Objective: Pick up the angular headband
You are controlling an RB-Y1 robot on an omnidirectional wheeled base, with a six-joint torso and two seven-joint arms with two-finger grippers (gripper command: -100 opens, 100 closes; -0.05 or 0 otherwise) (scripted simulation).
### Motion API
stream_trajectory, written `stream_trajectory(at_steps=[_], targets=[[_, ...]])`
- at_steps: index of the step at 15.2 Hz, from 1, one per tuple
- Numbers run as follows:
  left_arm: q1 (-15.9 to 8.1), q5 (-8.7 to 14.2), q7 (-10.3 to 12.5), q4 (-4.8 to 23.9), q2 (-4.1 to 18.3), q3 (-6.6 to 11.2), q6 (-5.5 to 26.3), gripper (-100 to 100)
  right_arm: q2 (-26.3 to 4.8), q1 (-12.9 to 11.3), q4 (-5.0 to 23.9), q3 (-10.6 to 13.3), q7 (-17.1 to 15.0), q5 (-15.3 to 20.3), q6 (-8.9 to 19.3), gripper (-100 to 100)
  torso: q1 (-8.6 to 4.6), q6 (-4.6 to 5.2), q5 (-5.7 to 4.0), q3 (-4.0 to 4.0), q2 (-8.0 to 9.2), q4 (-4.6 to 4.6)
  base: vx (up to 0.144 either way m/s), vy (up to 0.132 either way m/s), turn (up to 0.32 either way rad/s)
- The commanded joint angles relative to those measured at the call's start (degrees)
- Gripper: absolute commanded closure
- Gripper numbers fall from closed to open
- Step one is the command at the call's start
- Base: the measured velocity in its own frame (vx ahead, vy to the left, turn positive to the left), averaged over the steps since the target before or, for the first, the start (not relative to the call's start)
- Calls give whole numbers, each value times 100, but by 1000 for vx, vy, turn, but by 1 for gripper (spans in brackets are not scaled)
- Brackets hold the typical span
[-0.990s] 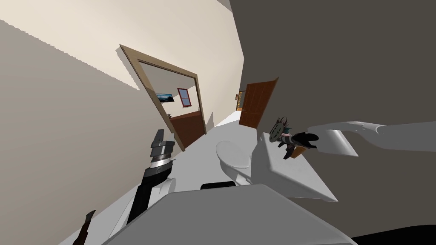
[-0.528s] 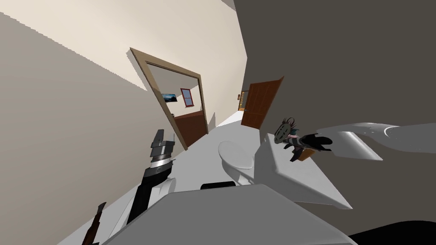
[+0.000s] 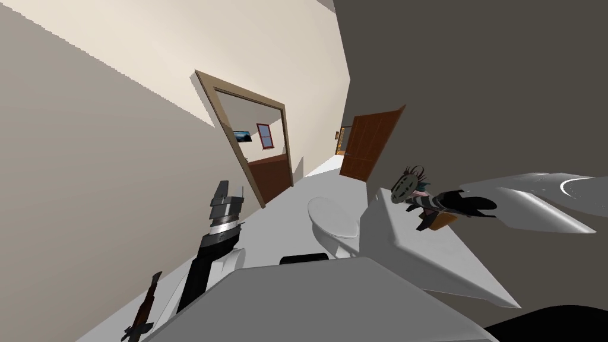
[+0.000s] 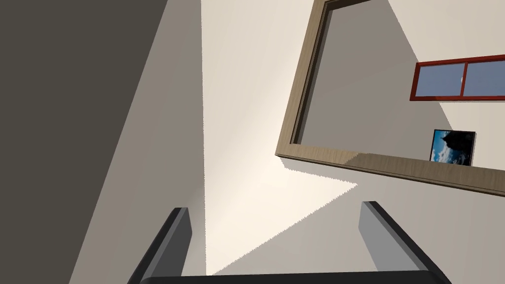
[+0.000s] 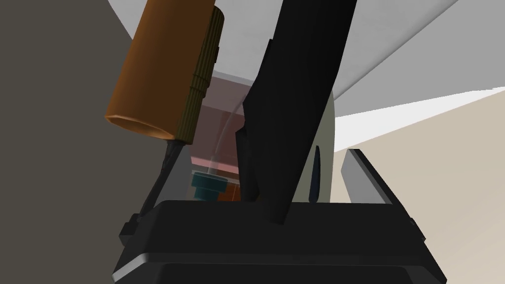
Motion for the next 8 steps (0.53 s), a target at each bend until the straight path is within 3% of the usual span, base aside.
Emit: stream_trajectory(at_steps=[1,2,6,7,8], targets=[[0,0,0,0,0,0,0,0,0,0,0,0,0,0,0,-100,0,0,0,0,0,0,0,24,2],[0,0,0,0,0,0,0,0,-1,3,4,5,-37,12,-22,100,-6,0,-1,1,1,0,0,9,-1],[0,0,0,0,0,0,0,0,-9,0,19,7,-44,9,-10,100,-18,-9,-16,-5,-5,-6,0,-1,-9],[0,0,0,0,0,0,0,0,52,-130,-224,-145,202,-212,275,100,-18,-10,-15,-6,-6,-7,-3,-29,-93],[0,0,0,0,1,1,0,0,52,-130,-224,-145,202,-212,279,100,-23,-10,-18,-7,-7,-7,-4,-50,-84]])
